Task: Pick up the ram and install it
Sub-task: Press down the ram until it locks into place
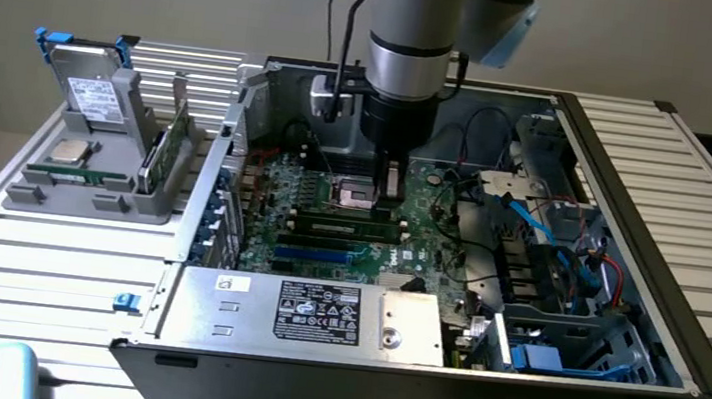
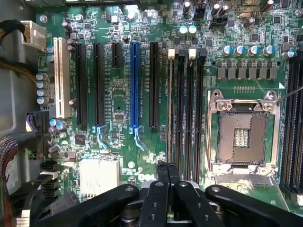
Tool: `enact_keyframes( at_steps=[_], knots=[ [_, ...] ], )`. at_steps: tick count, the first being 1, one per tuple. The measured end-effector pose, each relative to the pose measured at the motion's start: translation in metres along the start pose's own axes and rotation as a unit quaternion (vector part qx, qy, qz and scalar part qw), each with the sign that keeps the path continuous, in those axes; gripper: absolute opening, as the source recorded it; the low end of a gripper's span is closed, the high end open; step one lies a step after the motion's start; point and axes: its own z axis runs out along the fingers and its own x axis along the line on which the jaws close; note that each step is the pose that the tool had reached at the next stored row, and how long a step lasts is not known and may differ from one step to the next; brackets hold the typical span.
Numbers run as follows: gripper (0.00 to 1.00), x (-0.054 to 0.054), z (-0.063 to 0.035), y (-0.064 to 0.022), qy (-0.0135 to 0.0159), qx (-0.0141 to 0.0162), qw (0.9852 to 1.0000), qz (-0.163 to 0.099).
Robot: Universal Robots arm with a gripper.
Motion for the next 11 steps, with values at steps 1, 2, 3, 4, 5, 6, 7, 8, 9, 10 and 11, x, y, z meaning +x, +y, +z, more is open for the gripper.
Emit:
enact_keyframes(
  at_steps=[1,2,3,4,5,6,7,8,9,10,11],
  knots=[
    [0.11,-0.0001,0.0012,-0.0008,0.0000,-0.0012,1.0000,0.000],
    [0.11,-0.0002,0.0018,-0.0015,0.0000,-0.0016,1.0000,0.000],
    [0.11,-0.0005,0.0022,-0.0021,0.0001,-0.0018,1.0000,0.000],
    [0.11,-0.0010,0.0026,-0.0024,0.0001,-0.0017,1.0000,0.000],
    [0.11,-0.0011,0.0032,-0.0026,-0.0002,-0.0017,1.0000,0.000],
    [0.11,-0.0012,0.0037,-0.0026,-0.0002,-0.0017,1.0000,0.000],
    [0.11,-0.0013,0.0044,-0.0026,-0.0005,-0.0017,1.0000,0.000],
    [0.11,-0.0014,0.0055,-0.0026,-0.0016,-0.0017,1.0000,0.000],
    [0.11,-0.0014,0.0063,-0.0026,-0.0032,-0.0018,1.0000,0.000],
    [0.11,-0.0015,0.0070,-0.0027,-0.0057,-0.0018,1.0000,0.000],
    [0.11,-0.0015,0.0076,-0.0027,-0.0091,-0.0018,1.0000,0.000]
  ],
)
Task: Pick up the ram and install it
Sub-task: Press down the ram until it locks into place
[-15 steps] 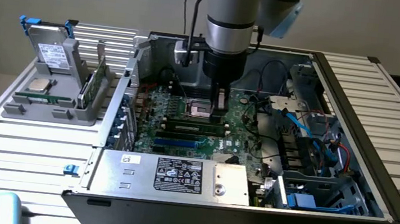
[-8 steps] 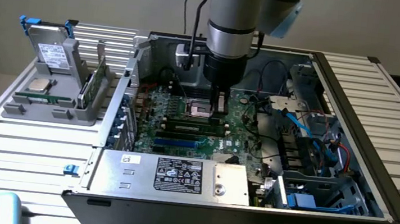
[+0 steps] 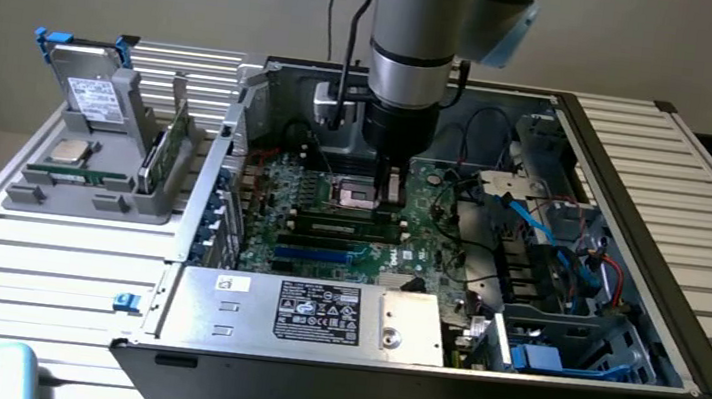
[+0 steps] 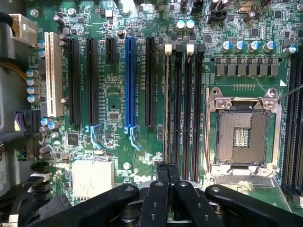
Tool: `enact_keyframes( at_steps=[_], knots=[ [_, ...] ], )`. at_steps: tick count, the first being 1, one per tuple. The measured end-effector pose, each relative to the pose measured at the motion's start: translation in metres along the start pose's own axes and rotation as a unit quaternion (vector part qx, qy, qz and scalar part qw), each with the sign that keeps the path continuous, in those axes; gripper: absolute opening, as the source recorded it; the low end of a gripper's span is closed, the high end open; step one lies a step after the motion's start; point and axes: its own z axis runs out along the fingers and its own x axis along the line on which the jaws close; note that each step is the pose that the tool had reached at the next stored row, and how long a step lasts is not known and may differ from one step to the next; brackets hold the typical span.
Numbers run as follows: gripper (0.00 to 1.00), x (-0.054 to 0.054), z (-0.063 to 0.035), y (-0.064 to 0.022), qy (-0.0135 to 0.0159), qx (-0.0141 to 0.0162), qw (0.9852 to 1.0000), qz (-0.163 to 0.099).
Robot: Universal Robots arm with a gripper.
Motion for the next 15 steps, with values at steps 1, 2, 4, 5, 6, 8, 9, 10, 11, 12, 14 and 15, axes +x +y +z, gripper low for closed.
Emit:
enact_keyframes(
  at_steps=[1,2,4,5,6,8,9,10,11,12,14,15],
  knots=[
    [0.11,0.0000,0.0003,0.0001,-0.0023,0.0000,1.0000,0.000],
    [0.11,-0.0001,0.0005,0.0001,-0.0045,-0.0001,1.0000,0.001],
    [0.11,0.0001,0.0007,0.0000,-0.0055,-0.0009,1.0000,0.002],
    [0.11,0.0003,0.0008,0.0000,-0.0056,-0.0016,1.0000,0.002],
    [0.11,0.0009,0.0007,-0.0001,-0.0055,-0.0024,1.0000,0.003],
    [0.11,0.0017,0.0008,-0.0003,-0.0055,-0.0032,1.0000,0.004],
    [0.11,0.0017,0.0008,-0.0004,-0.0054,-0.0033,1.0000,0.004],
    [0.11,0.0017,0.0009,-0.0009,-0.0054,-0.0033,1.0000,0.005],
    [0.11,0.0017,0.0011,-0.0015,-0.0054,-0.0033,1.0000,0.005],
    [0.11,0.0017,0.0014,-0.0023,-0.0054,-0.0033,1.0000,0.006],
    [0.11,0.0017,0.0018,-0.0027,-0.0054,-0.0034,1.0000,0.007],
    [0.11,0.0017,0.0020,-0.0027,-0.0054,-0.0034,1.0000,0.007]
  ],
)
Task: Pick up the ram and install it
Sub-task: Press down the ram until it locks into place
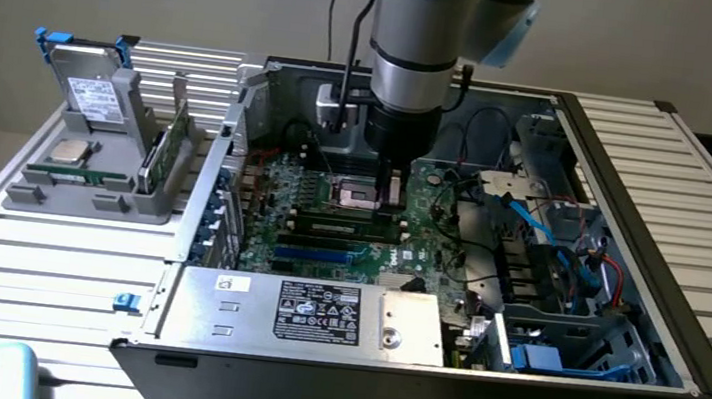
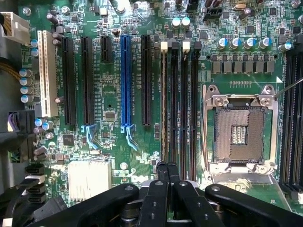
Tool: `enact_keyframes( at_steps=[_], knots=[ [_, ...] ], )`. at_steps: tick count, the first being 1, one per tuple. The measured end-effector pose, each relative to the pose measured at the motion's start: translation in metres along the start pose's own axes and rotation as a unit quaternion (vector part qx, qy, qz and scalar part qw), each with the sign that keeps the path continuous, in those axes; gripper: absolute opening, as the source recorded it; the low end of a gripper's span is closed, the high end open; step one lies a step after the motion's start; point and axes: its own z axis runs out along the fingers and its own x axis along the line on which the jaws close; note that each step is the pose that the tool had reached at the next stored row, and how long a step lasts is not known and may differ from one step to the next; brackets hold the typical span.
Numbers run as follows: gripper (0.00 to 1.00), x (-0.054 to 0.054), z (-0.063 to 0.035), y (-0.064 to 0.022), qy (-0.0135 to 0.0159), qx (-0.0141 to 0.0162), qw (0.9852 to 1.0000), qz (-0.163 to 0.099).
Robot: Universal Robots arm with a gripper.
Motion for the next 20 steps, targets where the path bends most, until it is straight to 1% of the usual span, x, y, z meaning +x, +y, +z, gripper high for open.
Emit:
enact_keyframes(
  at_steps=[13,14,15,16,18,20],
  knots=[
    [0.11,0.000,0.0059,0.0000,0.0001,-0.0003,1.0000,0.004],
    [0.11,0.000,0.0053,0.0000,-0.0001,-0.0002,1.0000,0.004],
    [0.11,0.000,0.0028,0.0000,-0.0007,-0.0001,1.0000,0.004],
    [0.11,0.000,-0.0014,0.0005,-0.0005,-0.0004,1.0000,0.004],
    [0.11,0.001,-0.0043,0.0045,-0.0006,-0.0005,1.0000,0.004],
    [0.11,0.001,-0.0045,0.0118,-0.0006,-0.0005,1.0000,0.004]
  ],
)
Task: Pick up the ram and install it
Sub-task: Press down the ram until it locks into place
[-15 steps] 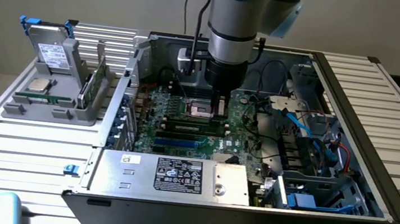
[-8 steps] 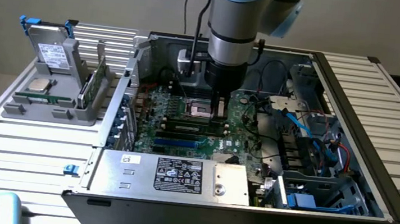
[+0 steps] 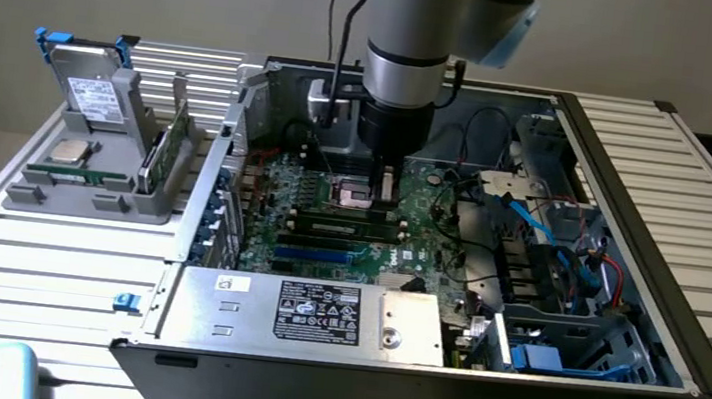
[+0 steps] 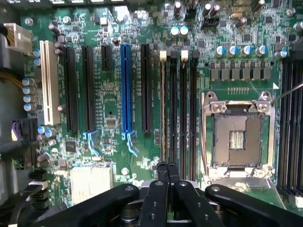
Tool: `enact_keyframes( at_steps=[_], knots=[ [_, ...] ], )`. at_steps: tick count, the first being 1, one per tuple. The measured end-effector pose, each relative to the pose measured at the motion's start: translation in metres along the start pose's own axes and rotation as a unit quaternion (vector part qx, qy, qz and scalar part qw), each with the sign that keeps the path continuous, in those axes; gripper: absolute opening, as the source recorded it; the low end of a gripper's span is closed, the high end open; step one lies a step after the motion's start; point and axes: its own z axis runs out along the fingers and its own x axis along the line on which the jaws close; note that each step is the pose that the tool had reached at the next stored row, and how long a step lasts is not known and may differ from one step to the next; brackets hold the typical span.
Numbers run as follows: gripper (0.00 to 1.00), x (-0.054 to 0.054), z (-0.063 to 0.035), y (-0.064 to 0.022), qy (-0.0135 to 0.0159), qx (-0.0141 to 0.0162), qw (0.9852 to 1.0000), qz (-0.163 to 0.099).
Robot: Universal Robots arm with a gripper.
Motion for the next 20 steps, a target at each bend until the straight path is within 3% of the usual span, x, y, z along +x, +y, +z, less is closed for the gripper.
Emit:
enact_keyframes(
  at_steps=[8,20],
  knots=[
    [0.11,0.001,0.0000,0.0328,0.0000,0.0001,1.0000,0.000],
    [0.11,0.001,0.0091,0.0372,0.0005,0.0001,1.0000,0.000]
  ],
)
